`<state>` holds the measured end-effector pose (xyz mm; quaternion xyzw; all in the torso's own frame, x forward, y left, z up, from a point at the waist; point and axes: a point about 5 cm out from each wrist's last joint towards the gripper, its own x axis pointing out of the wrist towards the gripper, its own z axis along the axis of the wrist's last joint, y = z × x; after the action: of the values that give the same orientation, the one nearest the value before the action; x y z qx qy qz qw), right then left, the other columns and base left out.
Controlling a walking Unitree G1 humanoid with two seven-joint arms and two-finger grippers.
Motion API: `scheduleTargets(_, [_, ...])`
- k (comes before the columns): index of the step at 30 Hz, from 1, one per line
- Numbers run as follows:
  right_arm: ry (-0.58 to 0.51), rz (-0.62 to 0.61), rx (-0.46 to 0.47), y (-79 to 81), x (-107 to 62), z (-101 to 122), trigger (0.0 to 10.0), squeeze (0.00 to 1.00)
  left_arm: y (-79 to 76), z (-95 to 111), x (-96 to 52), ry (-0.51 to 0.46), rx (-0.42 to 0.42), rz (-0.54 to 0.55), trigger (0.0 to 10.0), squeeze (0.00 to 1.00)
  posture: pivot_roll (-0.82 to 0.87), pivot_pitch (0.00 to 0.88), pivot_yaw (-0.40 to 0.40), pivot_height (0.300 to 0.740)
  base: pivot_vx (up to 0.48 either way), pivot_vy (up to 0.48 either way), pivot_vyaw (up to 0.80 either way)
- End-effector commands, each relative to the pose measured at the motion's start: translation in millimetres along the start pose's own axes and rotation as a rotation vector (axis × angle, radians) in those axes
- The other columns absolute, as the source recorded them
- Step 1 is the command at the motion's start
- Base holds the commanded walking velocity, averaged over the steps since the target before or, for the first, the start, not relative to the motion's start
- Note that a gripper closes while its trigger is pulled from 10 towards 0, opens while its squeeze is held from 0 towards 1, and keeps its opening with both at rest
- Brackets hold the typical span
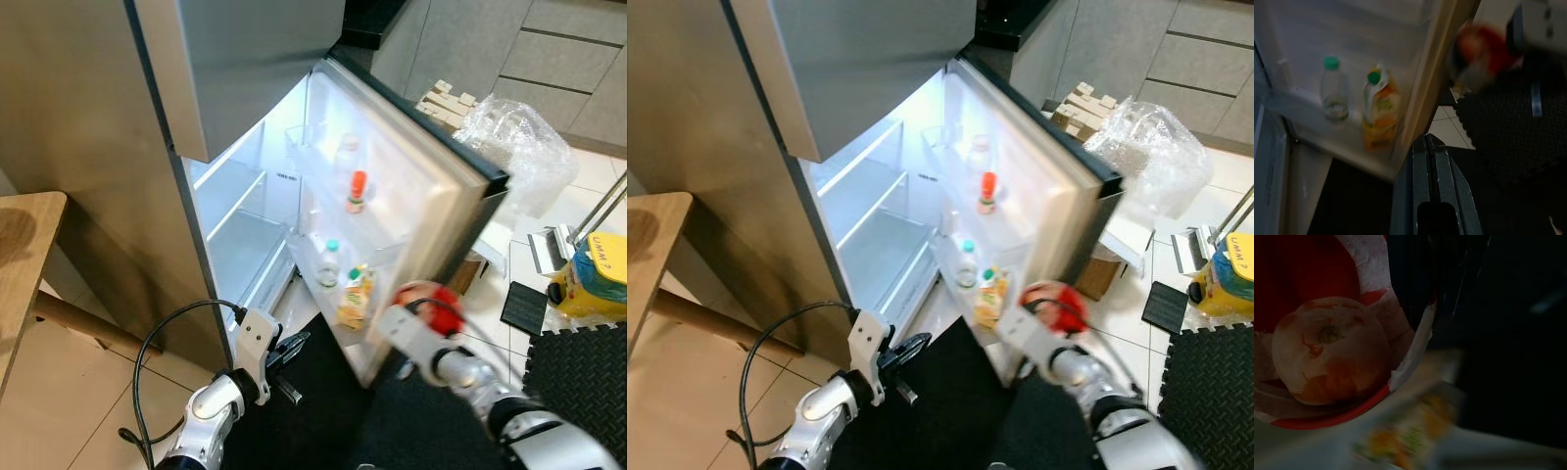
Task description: Restocking fridge
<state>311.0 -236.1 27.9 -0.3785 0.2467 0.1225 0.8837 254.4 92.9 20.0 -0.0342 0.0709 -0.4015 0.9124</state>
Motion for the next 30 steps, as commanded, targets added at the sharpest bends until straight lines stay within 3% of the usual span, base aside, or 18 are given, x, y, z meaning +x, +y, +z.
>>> scheduleTargets(1, [0.055, -0.113, 0.066, -17.8, -3.3, -9.8, 10.0, 0.00, -4.2, -2.2, -0.3, 0.003, -0.019, -0.015, 10.0, 0.00, -0.16, 0.094, -0.035, 0.700, 0.000, 0.000, 0.00])
scheduleTargets(5, [0.083, -0.130, 0.064, -20.8, -6.2, -17.6, 10.0, 0.00, -4.5, -2.7, -0.8, 0.005, -0.018, -0.017, 10.0, 0.00, -0.16, 0.095, -0.035, 0.700, 0.000, 0.000, 0.00])
scheduleTargets(15, [0.074, -0.005, 0.005, 18.7, -6.4, -23.1, 10.0, 0.00, -3.4, -0.3, -0.4, 0.014, -0.012, -0.030, 10.0, 0.00, -0.16, 0.094, -0.026, 0.700, 0.000, 0.000, 0.00])
scheduleTargets(21, [0.069, 0.014, 0.036, 26.1, -5.3, -20.4, 10.0, 0.00, -1.5, -2.3, 0.0, 0.035, -0.007, -0.005, 10.0, 0.00, -0.16, 0.095, -0.028, 0.700, 0.000, 0.000, 0.00])
scheduleTargets(23, [0.073, 0.029, 0.086, 32.8, -5.3, -20.9, 10.0, 0.00, 5.8, -12.5, -0.8, 0.119, 0.001, 0.107, 10.0, 0.00, -0.15, 0.096, -0.030, 0.700, 0.000, 0.000, 0.00])
scheduleTargets(25, [0.090, 0.058, 0.197, 45.7, -6.4, -23.6, 10.0, 0.00, 16.4, -34.1, -9.8, 0.283, -0.002, 0.283, 10.0, 0.00, -0.14, 0.098, -0.029, 0.700, 0.000, 0.000, 0.00])
scheduleTargets(26, [0.090, 0.058, 0.197, 45.7, -6.4, -23.6, 10.0, 0.00, 16.4, -34.1, -9.8, 0.283, -0.002, 0.283, 10.0, 0.00, -0.14, 0.098, -0.029, 0.700, 0.000, 0.000, 0.00])
scheduleTargets(28, [0.112, 0.115, 0.293, 68.9, -10.0, -28.6, 10.0, 0.00, 20.9, -59.7, -33.1, 0.435, -0.007, 0.420, 10.0, 0.00, -0.14, 0.102, -0.024, 0.700, 0.000, 0.000, 0.00])
scheduleTargets(30, [0.118, 0.133, 0.310, 76.8, -11.6, -30.2, 10.0, 0.00, 21.4, -67.0, -41.5, 0.473, -0.017, 0.459, 10.0, 0.00, -0.14, 0.102, -0.024, 0.700, 0.000, 0.000, 0.00])
